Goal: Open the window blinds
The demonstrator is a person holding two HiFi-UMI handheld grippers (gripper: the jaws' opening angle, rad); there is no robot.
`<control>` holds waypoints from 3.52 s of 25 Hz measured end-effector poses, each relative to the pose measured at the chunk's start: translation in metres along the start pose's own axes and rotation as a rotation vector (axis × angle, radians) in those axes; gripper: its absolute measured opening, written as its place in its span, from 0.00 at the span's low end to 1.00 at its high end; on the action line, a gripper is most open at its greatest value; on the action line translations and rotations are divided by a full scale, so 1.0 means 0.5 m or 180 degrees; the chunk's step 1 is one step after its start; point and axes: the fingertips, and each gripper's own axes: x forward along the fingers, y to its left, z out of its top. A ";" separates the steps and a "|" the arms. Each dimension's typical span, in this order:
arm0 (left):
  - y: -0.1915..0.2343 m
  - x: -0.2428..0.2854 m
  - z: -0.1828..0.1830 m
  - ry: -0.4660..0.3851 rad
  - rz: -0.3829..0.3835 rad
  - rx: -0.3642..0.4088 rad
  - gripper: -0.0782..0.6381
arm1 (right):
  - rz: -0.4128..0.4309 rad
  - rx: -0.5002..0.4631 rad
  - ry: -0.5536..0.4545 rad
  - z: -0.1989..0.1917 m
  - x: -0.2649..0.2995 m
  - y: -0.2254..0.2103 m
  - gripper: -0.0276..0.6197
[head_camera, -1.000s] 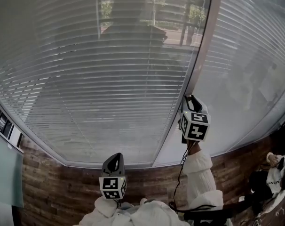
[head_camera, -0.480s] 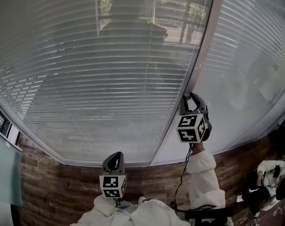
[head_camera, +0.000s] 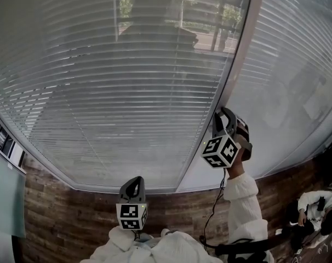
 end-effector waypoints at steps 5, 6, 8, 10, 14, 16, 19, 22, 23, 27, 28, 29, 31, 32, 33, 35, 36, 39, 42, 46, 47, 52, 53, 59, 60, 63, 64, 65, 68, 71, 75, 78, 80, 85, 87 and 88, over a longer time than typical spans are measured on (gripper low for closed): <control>0.000 -0.006 -0.004 0.0004 0.0027 0.0002 0.11 | 0.0007 -0.0348 0.0005 0.000 0.000 0.004 0.24; 0.001 -0.007 -0.006 0.0011 0.0032 0.0002 0.11 | 0.0010 -0.0436 0.0001 0.000 0.000 0.005 0.24; 0.000 -0.009 -0.009 0.0025 0.0036 0.0008 0.11 | 0.0015 -0.0637 -0.0006 -0.001 0.000 0.007 0.24; -0.001 -0.011 -0.011 0.0032 0.0042 0.0012 0.11 | 0.0017 -0.0845 -0.0013 -0.001 -0.001 0.008 0.24; -0.003 -0.013 -0.017 0.0051 0.0058 0.0008 0.11 | 0.0011 -0.1200 -0.0035 -0.002 -0.002 0.010 0.24; -0.003 -0.015 -0.018 0.0057 0.0065 0.0005 0.11 | 0.0006 -0.1389 -0.0050 -0.002 -0.002 0.011 0.24; -0.002 -0.017 -0.021 0.0069 0.0079 0.0005 0.11 | 0.0010 -0.1714 -0.0052 -0.003 -0.004 0.013 0.24; -0.003 -0.019 -0.025 0.0079 0.0088 0.0004 0.11 | 0.0037 -0.2026 -0.0051 -0.008 -0.007 0.019 0.24; -0.004 -0.019 -0.026 0.0081 0.0092 0.0003 0.11 | 0.0031 -0.2111 -0.0062 -0.008 -0.007 0.020 0.24; -0.003 -0.015 -0.028 0.0091 0.0096 -0.0003 0.11 | -0.0021 -0.2330 -0.0135 0.003 -0.009 0.021 0.24; -0.003 -0.014 -0.028 0.0093 0.0096 -0.0004 0.11 | -0.0006 -0.2374 -0.0152 0.004 -0.010 0.023 0.24; -0.004 -0.013 -0.029 0.0093 0.0096 -0.0004 0.11 | 0.0006 -0.2434 -0.0173 0.005 -0.011 0.025 0.24; -0.005 -0.012 -0.028 0.0090 0.0095 -0.0002 0.11 | 0.0005 -0.2585 -0.0225 0.006 -0.013 0.027 0.24; -0.006 -0.013 -0.027 0.0087 0.0092 0.0001 0.11 | 0.0004 -0.2659 -0.0246 0.006 -0.015 0.028 0.24; -0.009 -0.013 -0.028 0.0087 0.0087 0.0004 0.11 | 0.0007 -0.2729 -0.0261 0.005 -0.017 0.030 0.24; -0.014 -0.011 -0.029 0.0096 0.0076 0.0014 0.11 | 0.0022 -0.2876 -0.0278 -0.001 -0.017 0.036 0.24; -0.016 -0.008 -0.029 0.0101 0.0073 0.0018 0.11 | 0.0019 -0.2935 -0.0281 -0.004 -0.016 0.037 0.24; -0.018 0.000 -0.027 0.0105 0.0065 0.0029 0.11 | -0.0088 -0.2661 -0.0300 -0.002 -0.012 0.025 0.24; -0.022 0.005 -0.027 0.0110 0.0051 0.0054 0.11 | -0.0046 -0.1491 -0.0358 -0.006 -0.015 0.009 0.24; -0.024 0.012 -0.027 0.0136 0.0034 0.0086 0.11 | 0.0520 0.1254 -0.0471 -0.019 -0.035 -0.005 0.33; -0.025 0.014 -0.028 0.0138 0.0023 0.0090 0.11 | 0.0733 0.2190 -0.0523 -0.024 -0.041 -0.009 0.35; -0.046 0.025 -0.028 0.0136 -0.0069 0.0093 0.11 | 0.1249 0.6633 -0.0868 -0.051 -0.037 -0.036 0.36; -0.051 0.026 -0.029 0.0136 -0.0091 0.0093 0.11 | 0.1263 0.7110 -0.0901 -0.055 -0.031 -0.032 0.36; -0.053 0.026 -0.034 0.0132 -0.0119 0.0080 0.11 | 0.1146 0.8024 -0.0785 -0.057 0.006 -0.010 0.36; -0.047 0.024 -0.036 0.0134 -0.0103 0.0072 0.11 | 0.1115 0.8058 -0.0792 -0.058 0.008 -0.015 0.36; -0.025 0.018 -0.042 0.0150 -0.0041 0.0043 0.11 | 0.1091 0.8099 -0.0696 -0.062 0.011 -0.014 0.27; -0.018 0.017 -0.044 0.0158 -0.0017 0.0027 0.11 | 0.1087 0.8084 -0.0684 -0.062 0.011 -0.014 0.25; -0.012 0.016 -0.045 0.0167 0.0004 0.0011 0.11 | 0.1083 0.8072 -0.0685 -0.062 0.011 -0.014 0.25; -0.004 0.018 -0.045 0.0164 0.0021 -0.0002 0.11 | 0.1047 0.7975 -0.0670 -0.061 0.010 -0.016 0.25; -0.004 0.020 -0.042 0.0140 0.0001 0.0013 0.11 | 0.0994 0.7341 -0.0583 -0.059 0.013 -0.024 0.24; -0.005 0.016 -0.044 0.0140 -0.0016 -0.0012 0.11 | 0.0914 0.6124 -0.0458 -0.039 0.010 -0.033 0.24; -0.008 0.013 -0.046 0.0136 -0.0039 -0.0020 0.11 | 0.0837 0.5793 -0.0392 -0.036 0.009 -0.034 0.24; -0.008 0.010 -0.046 0.0129 -0.0044 -0.0025 0.11 | 0.0770 0.5586 -0.0365 -0.034 0.009 -0.035 0.24; 0.002 0.001 -0.044 0.0123 -0.0009 -0.0024 0.11 | 0.0644 0.4959 -0.0288 -0.030 0.010 -0.034 0.24; 0.004 -0.002 -0.044 0.0132 0.0005 -0.0020 0.11 | 0.0615 0.4712 -0.0247 -0.031 0.011 -0.033 0.24; 0.006 -0.004 -0.044 0.0137 0.0011 -0.0017 0.11 | 0.0602 0.4600 -0.0228 -0.031 0.012 -0.033 0.24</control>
